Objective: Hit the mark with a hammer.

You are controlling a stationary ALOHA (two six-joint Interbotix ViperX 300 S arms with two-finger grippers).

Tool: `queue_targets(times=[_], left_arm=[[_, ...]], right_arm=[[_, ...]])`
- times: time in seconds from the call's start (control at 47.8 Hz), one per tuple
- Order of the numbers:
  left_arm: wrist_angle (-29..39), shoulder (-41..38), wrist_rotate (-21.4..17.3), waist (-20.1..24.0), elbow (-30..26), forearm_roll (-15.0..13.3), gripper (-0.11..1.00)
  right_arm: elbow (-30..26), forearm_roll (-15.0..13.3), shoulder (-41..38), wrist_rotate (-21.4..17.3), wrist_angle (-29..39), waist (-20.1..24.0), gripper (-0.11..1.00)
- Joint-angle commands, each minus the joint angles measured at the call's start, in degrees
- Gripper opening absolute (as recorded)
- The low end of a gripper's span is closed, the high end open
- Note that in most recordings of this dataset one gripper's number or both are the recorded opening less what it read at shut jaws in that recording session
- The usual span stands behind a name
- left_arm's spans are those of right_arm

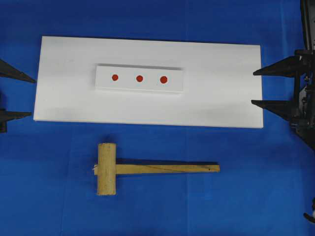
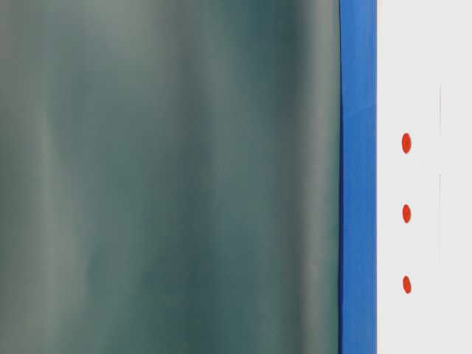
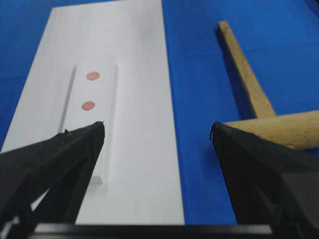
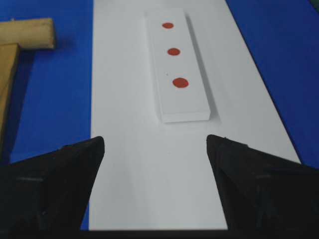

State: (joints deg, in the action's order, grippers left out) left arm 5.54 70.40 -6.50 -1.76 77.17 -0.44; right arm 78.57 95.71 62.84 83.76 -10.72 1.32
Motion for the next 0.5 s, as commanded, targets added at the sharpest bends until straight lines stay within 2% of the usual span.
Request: queue_targets(times=[0.0,0.482], left_arm=[[-0.26,-0.35,0.18,-0.26,-0.70,-0.09,0.86],[0.00,-0.26,0.18,-0.26,-0.62,-0.09,0.85]], right_arm=[[-0.70,-0.09,-0.44,0.00,-0.09,-0.09,0.70],[-0.62,-0.09,-0.44,0.00,0.18,-0.09,0.70]])
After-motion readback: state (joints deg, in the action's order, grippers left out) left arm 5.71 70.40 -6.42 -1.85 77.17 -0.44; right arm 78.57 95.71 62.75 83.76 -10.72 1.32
